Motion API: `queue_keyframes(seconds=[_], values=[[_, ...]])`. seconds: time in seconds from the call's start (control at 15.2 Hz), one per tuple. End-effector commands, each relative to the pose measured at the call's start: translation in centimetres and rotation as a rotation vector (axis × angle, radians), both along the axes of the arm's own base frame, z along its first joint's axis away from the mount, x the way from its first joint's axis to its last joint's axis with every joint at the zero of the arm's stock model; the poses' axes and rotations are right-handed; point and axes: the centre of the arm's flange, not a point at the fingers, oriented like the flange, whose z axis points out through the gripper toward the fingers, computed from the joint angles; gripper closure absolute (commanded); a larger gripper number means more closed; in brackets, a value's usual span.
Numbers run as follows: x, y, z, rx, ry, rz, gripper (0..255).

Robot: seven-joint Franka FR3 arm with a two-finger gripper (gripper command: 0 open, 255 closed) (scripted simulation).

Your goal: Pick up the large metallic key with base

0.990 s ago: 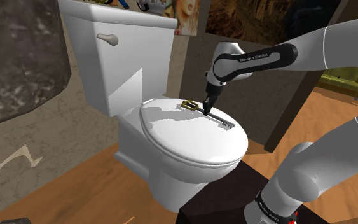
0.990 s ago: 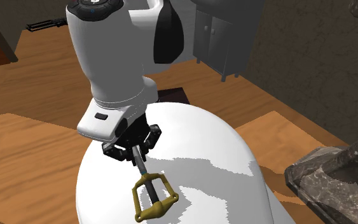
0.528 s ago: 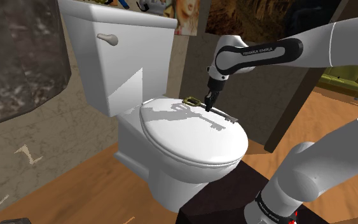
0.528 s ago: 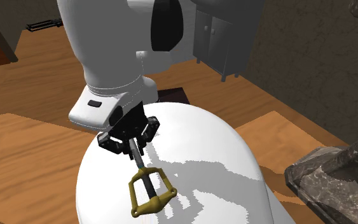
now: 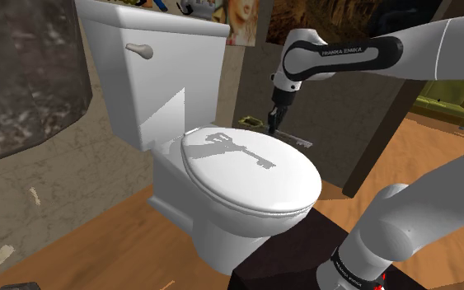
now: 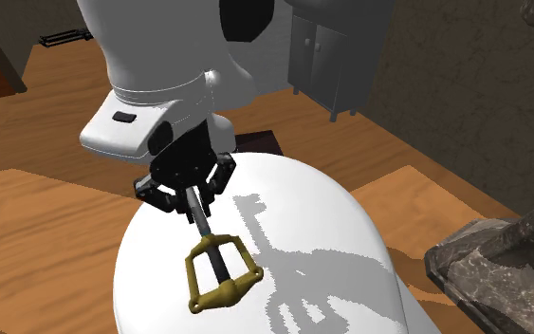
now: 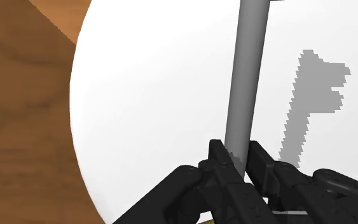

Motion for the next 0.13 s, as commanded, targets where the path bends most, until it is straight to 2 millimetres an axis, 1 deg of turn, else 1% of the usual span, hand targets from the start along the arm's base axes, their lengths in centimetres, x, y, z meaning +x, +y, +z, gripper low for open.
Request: queue_keyframes(seconds=[0.0,0.07], values=[[-0.08,0.0,0.6,0.0,0.0,0.0,255],[-0.08,0.0,0.6,0.0,0.0,0.0,255]])
